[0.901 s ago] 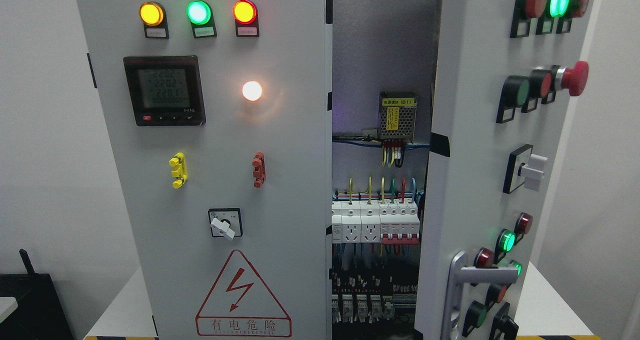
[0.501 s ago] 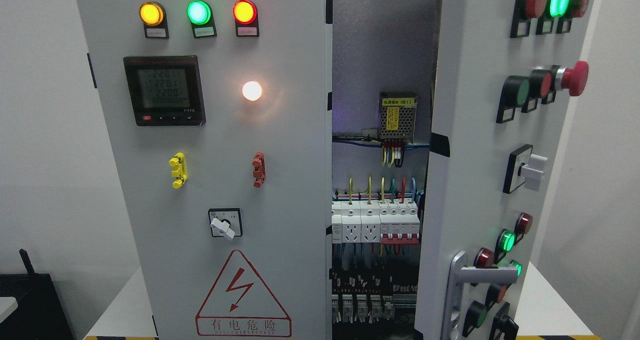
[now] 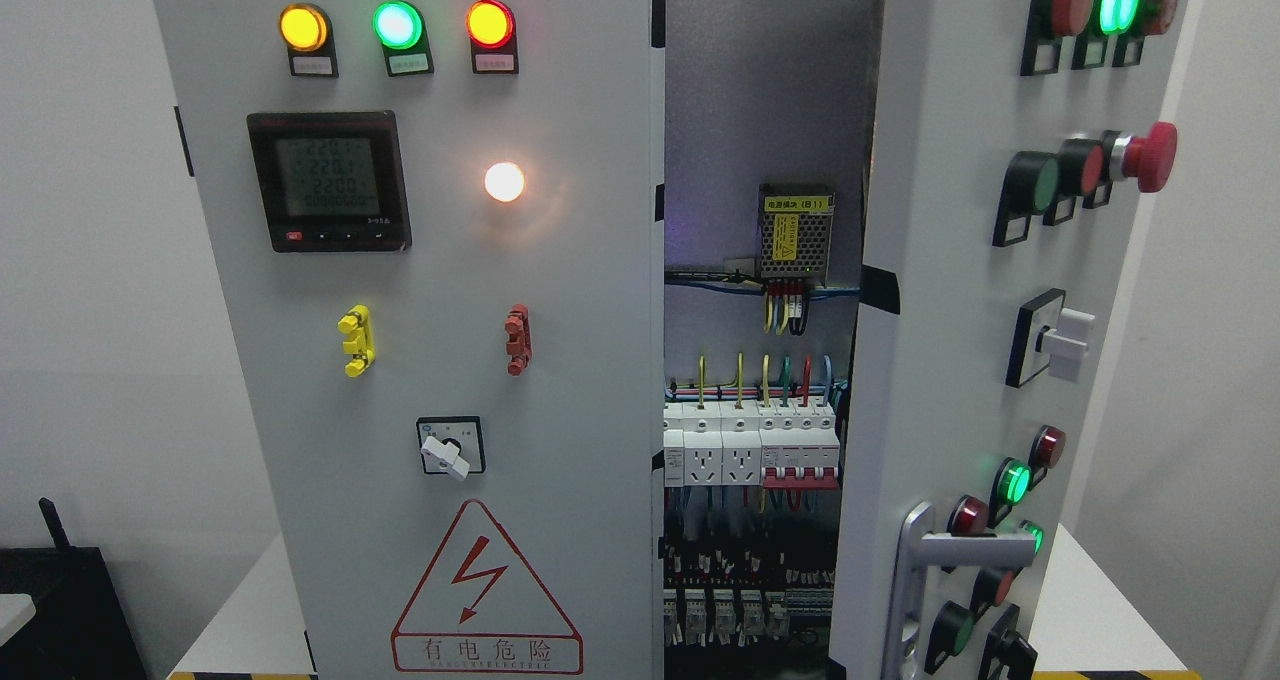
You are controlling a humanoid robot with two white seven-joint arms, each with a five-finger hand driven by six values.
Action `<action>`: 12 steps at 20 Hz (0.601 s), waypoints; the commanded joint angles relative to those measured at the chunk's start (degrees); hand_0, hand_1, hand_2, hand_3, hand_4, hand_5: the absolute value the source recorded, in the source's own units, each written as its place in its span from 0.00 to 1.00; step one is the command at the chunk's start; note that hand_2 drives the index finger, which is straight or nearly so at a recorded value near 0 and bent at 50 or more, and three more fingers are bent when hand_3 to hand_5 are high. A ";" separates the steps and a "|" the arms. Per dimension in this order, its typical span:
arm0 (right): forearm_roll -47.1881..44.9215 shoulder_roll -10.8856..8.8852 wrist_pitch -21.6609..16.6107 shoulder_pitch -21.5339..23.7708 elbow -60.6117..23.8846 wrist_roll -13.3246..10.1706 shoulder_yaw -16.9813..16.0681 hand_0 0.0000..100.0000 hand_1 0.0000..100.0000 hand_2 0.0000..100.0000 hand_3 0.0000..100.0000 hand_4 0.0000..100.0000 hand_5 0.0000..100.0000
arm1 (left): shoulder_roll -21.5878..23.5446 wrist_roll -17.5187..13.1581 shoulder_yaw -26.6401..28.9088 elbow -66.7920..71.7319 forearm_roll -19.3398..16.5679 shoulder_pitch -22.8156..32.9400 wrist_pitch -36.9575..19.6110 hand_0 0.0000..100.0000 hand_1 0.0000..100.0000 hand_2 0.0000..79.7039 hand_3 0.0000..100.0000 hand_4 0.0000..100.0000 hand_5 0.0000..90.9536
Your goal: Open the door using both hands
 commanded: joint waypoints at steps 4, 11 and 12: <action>0.00 -0.03 0.03 0.00 -0.04 -0.01 0.00 0.11 0.00 0.00 0.00 0.00 0.00 | 3.78 -9.43 -5.34 -50.69 1.31 22.01 -0.12 0.00 0.00 0.00 0.00 0.03 0.00; 0.00 -0.03 0.03 0.00 0.04 -0.01 0.00 0.11 0.00 0.00 0.00 0.00 0.00 | 11.53 -9.88 -7.46 -76.28 9.14 40.81 -15.45 0.00 0.00 0.00 0.00 0.03 0.00; 0.00 -0.03 0.03 0.00 0.04 -0.01 0.00 0.11 0.00 0.00 0.00 0.00 0.00 | 12.23 -9.88 -7.20 -78.66 9.31 43.18 -20.72 0.00 0.00 0.00 0.00 0.03 0.00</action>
